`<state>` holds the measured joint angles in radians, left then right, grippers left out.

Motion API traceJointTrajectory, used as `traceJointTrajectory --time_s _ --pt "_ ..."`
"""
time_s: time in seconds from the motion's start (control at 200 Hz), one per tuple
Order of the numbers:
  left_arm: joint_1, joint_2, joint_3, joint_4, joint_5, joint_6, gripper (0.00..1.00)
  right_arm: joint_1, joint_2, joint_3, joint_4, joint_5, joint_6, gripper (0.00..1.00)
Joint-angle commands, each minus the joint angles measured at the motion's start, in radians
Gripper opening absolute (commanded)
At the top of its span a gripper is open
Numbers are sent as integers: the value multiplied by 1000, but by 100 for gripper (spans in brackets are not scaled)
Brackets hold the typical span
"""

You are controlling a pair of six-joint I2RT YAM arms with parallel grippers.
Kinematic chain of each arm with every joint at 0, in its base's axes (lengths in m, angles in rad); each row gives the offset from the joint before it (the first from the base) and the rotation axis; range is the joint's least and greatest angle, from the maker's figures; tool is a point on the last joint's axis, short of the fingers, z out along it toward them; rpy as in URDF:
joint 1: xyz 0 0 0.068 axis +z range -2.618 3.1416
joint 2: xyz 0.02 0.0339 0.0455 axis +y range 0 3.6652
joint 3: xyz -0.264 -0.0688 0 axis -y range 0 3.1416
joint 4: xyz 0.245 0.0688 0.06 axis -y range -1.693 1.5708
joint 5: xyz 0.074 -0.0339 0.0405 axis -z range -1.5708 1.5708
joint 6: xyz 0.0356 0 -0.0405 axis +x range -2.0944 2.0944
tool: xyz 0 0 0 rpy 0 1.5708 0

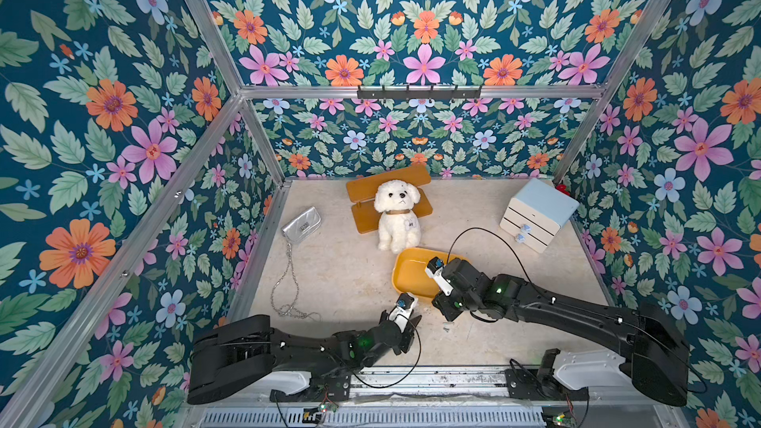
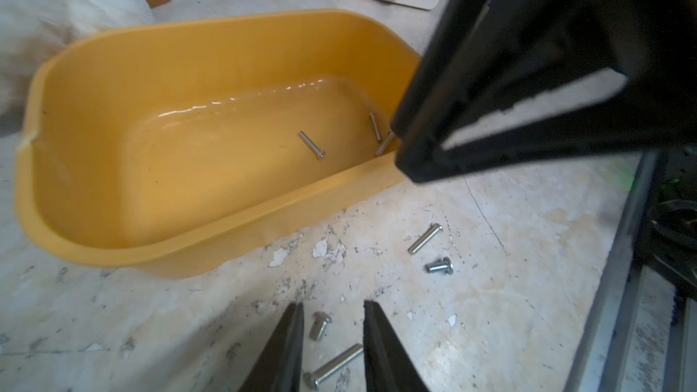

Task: Put the screws on the desktop into the storage box
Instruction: Pick up the screw from the center of the board.

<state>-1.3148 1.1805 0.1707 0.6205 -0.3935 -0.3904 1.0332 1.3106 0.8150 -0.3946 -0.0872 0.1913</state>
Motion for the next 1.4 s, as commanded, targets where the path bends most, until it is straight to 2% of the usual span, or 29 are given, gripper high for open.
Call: traceJointTrajectory --time_s 0.0,0.075,0.27,0.56,0.94,1.395 --pt "21 -85 -53 14 -45 -20 31 36 7 -25 71 -84 28 27" --pt "50 -156 -110 66 0 -29 36 73 35 -26 91 -89 32 28" --pt "103 -271 -166 60 45 -30 38 134 156 27 80 -59 13 31" --pt "108 -242 -166 75 45 -30 41 150 280 84 40 20 -5 32" --pt "111 -282 -182 59 25 -36 42 161 403 136 7 43 -19 30" --pt "111 -278 -188 45 -1 -50 43 171 437 129 -30 80 -6 18"
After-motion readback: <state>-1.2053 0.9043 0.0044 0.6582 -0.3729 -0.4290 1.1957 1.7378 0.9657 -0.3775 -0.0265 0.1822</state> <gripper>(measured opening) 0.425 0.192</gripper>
